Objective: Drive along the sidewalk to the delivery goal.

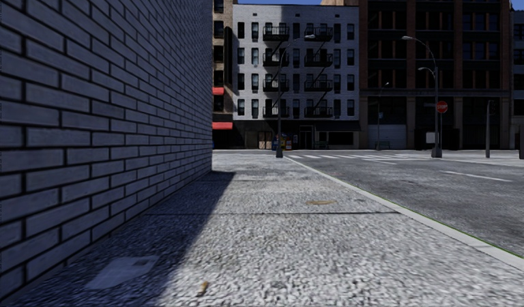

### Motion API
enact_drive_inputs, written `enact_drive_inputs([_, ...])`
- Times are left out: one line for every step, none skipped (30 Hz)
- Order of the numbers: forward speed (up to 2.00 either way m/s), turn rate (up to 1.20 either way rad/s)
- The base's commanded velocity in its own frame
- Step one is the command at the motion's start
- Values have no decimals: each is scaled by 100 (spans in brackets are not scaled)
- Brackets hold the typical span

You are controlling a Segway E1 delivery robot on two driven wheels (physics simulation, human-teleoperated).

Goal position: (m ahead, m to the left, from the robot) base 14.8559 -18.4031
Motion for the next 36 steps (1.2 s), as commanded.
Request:
enact_drive_inputs([200, 0])
enact_drive_inputs([200, 0])
enact_drive_inputs([200, 0])
enact_drive_inputs([200, 0])
enact_drive_inputs([200, 0])
enact_drive_inputs([200, 0])
enact_drive_inputs([200, 0])
enact_drive_inputs([200, 0])
enact_drive_inputs([200, 0])
enact_drive_inputs([200, 0])
enact_drive_inputs([200, 0])
enact_drive_inputs([200, 0])
enact_drive_inputs([200, 0])
enact_drive_inputs([200, 0])
enact_drive_inputs([200, 0])
enact_drive_inputs([200, 0])
enact_drive_inputs([200, 0])
enact_drive_inputs([200, 0])
enact_drive_inputs([200, 0])
enact_drive_inputs([200, 0])
enact_drive_inputs([200, 0])
enact_drive_inputs([200, 0])
enact_drive_inputs([200, 0])
enact_drive_inputs([200, 0])
enact_drive_inputs([200, 0])
enact_drive_inputs([200, 0])
enact_drive_inputs([200, 0])
enact_drive_inputs([200, 0])
enact_drive_inputs([200, 0])
enact_drive_inputs([200, 0])
enact_drive_inputs([200, 0])
enact_drive_inputs([200, 0])
enact_drive_inputs([200, 0])
enact_drive_inputs([200, 0])
enact_drive_inputs([200, 0])
enact_drive_inputs([200, 0])
